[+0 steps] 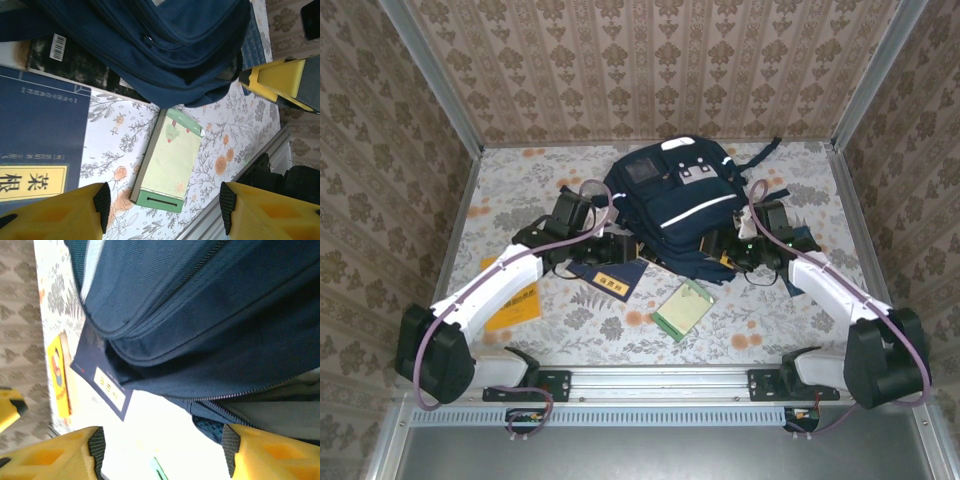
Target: Pack the student bag
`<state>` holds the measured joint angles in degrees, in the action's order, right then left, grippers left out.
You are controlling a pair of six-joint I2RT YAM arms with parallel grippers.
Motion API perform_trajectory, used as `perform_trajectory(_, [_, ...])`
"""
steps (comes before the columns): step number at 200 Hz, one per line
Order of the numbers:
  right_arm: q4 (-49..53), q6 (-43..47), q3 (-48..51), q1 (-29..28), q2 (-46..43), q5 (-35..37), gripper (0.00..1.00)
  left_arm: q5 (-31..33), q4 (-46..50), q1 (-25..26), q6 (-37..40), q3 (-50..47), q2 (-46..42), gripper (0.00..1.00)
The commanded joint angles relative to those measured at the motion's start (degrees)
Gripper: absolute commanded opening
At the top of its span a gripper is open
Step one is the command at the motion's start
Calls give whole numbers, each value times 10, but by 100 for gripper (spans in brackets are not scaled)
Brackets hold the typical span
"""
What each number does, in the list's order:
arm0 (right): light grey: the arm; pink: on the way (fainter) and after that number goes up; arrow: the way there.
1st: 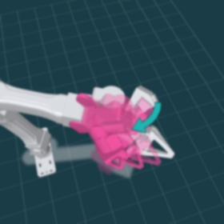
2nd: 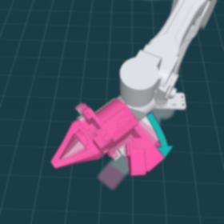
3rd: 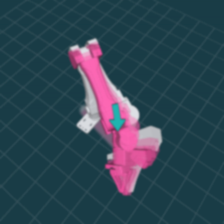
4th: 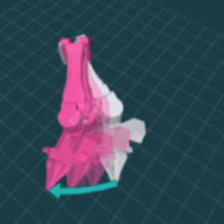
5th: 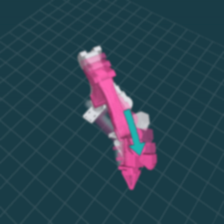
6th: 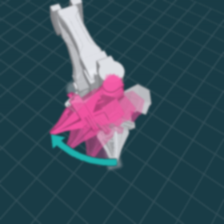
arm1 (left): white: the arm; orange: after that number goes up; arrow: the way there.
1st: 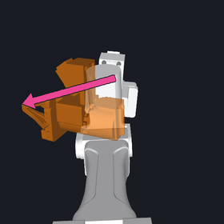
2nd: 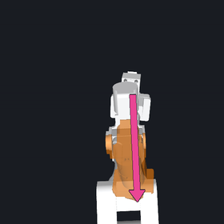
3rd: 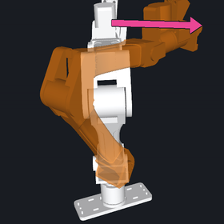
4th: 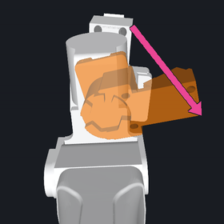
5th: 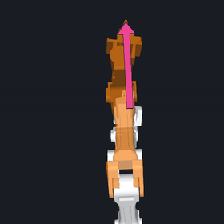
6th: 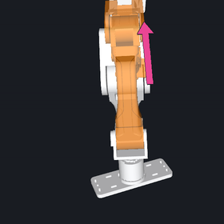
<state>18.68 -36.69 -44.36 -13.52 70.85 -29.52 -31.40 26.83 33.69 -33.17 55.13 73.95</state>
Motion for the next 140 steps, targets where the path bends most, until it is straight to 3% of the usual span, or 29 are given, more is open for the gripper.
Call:
perform_trajectory(1, [112,51,-45,-38,-35,100,62,0,19,37,22,-18,-8,62])
perform_trajectory(28, [191,53,-35,-99,-34,161,72,-5,7,111,26,-54,13,64])
perform_trajectory(74, [145,51,32,-143,-20,185,78,-8,-43,183,25,-116,73,61])
perform_trajectory(140, [90,79,-5,-159,136,193,76,-32,-136,201,2,-185,99,51])
